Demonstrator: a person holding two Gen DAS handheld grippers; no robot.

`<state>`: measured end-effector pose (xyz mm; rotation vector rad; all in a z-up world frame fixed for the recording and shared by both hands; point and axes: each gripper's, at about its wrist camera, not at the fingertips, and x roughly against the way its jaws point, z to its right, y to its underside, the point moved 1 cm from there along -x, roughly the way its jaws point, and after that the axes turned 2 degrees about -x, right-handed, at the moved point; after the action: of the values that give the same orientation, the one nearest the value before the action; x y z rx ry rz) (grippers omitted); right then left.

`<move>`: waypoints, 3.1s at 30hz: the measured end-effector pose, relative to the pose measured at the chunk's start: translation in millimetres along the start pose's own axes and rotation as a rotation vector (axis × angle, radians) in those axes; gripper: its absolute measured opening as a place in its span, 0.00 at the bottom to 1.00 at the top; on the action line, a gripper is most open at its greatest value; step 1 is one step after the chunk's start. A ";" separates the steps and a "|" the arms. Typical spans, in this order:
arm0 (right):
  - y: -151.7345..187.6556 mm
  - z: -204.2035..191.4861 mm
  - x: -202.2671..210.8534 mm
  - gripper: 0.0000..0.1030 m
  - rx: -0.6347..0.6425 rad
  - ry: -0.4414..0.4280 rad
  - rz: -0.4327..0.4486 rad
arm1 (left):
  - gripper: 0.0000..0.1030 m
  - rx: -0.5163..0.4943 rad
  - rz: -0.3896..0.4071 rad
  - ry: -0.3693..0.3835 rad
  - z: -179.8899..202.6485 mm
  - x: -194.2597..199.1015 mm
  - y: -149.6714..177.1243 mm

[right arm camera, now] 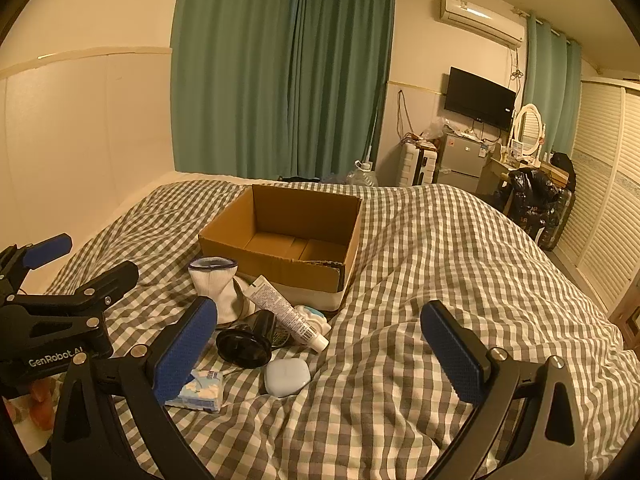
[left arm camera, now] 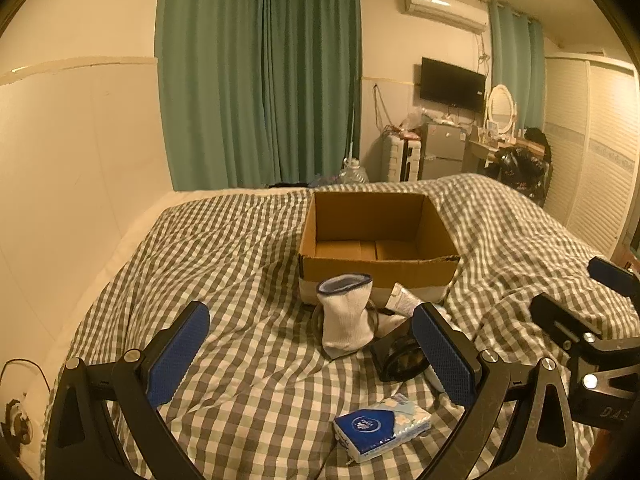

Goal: Organize objects
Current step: 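Grasp the white sock with the left gripper while the right gripper grasps the black cup, then carry the sock with the left gripper into the box while the right gripper drops the black cup in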

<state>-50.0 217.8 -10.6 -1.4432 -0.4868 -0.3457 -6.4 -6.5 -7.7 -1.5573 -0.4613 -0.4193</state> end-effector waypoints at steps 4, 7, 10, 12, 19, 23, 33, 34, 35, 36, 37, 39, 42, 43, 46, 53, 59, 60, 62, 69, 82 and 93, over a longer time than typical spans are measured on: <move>0.8 -0.6 -7.1 0.99 0.002 -0.005 -0.018 | 1.00 0.017 -0.039 0.012 -4.6 -12.7 3.1; 2.1 -1.5 -14.7 0.98 0.006 -0.009 -0.036 | 1.00 0.013 -0.058 0.017 -5.9 -20.5 5.3; 4.3 -3.2 -23.5 0.98 0.013 -0.017 -0.056 | 1.00 -0.002 -0.078 0.015 -4.8 -28.8 7.8; 6.7 -4.5 -31.5 0.98 0.020 -0.023 -0.077 | 1.00 -0.013 -0.097 0.016 -3.9 -35.9 9.4; 17.9 -6.1 -64.5 0.95 0.028 -0.056 -0.169 | 1.00 -0.040 -0.170 0.029 -2.2 -68.0 11.8; 26.4 -12.2 -86.2 0.93 0.046 -0.083 -0.229 | 1.00 -0.052 -0.209 0.040 -2.5 -94.9 7.6; 43.7 -31.4 -154.1 0.62 0.071 -0.173 -0.408 | 1.00 -0.086 -0.242 0.075 -3.8 -146.7 -1.0; 45.2 -31.7 -161.8 0.52 0.062 -0.191 -0.432 | 1.00 -0.092 -0.253 0.078 -2.9 -153.1 -1.0; 46.5 -30.9 -167.0 0.48 0.050 -0.201 -0.450 | 1.00 -0.098 -0.265 0.080 -1.5 -157.4 -1.4; 48.0 -30.2 -172.3 0.40 0.040 -0.208 -0.466 | 1.00 -0.104 -0.281 0.089 -0.2 -165.6 -0.5; 49.3 -28.4 -176.7 0.37 0.024 -0.227 -0.479 | 1.00 -0.104 -0.288 0.098 1.2 -170.8 -0.3; 49.2 -25.2 -179.4 0.35 0.000 -0.250 -0.478 | 1.00 -0.089 -0.306 0.138 2.6 -180.9 0.9; 48.4 -22.2 -180.3 0.28 -0.018 -0.272 -0.468 | 0.93 -0.084 -0.325 0.184 6.7 -192.6 0.8; 48.7 -22.2 -180.4 0.25 -0.018 -0.274 -0.465 | 0.89 -0.089 -0.331 0.204 8.6 -194.8 1.4; 47.0 -19.8 -177.7 0.18 -0.034 -0.274 -0.441 | 0.60 -0.092 -0.341 0.269 11.4 -193.1 3.7; 42.0 -16.9 -169.6 0.13 -0.049 -0.260 -0.406 | 0.33 -0.123 -0.338 0.307 19.5 -182.1 4.3; 27.8 -13.1 -151.0 0.13 -0.026 -0.219 -0.337 | 0.30 -0.119 -0.317 0.286 14.3 -161.6 1.9; 25.6 -13.0 -147.5 0.13 -0.020 -0.214 -0.326 | 0.30 -0.115 -0.312 0.281 11.9 -156.5 0.4; 17.7 -13.4 -139.0 0.13 -0.007 -0.207 -0.306 | 0.30 -0.103 -0.304 0.274 7.3 -146.1 -2.1; -21.5 -1.0 -106.5 0.13 0.012 -0.192 -0.211 | 0.30 -0.108 -0.219 0.257 -6.7 -106.6 -33.0; -128.4 4.7 -124.5 0.13 0.105 -0.163 -0.093 | 0.30 -0.161 -0.084 0.221 -7.9 -131.9 -149.1; -139.5 9.2 -273.9 0.13 0.097 -0.155 -0.247 | 0.30 -0.195 -0.188 0.247 16.7 -258.1 -161.3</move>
<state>-355.9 194.6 -31.6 -1.3240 -0.8008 -0.4026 -311.0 5.1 -8.6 -1.6281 -0.3836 -0.8119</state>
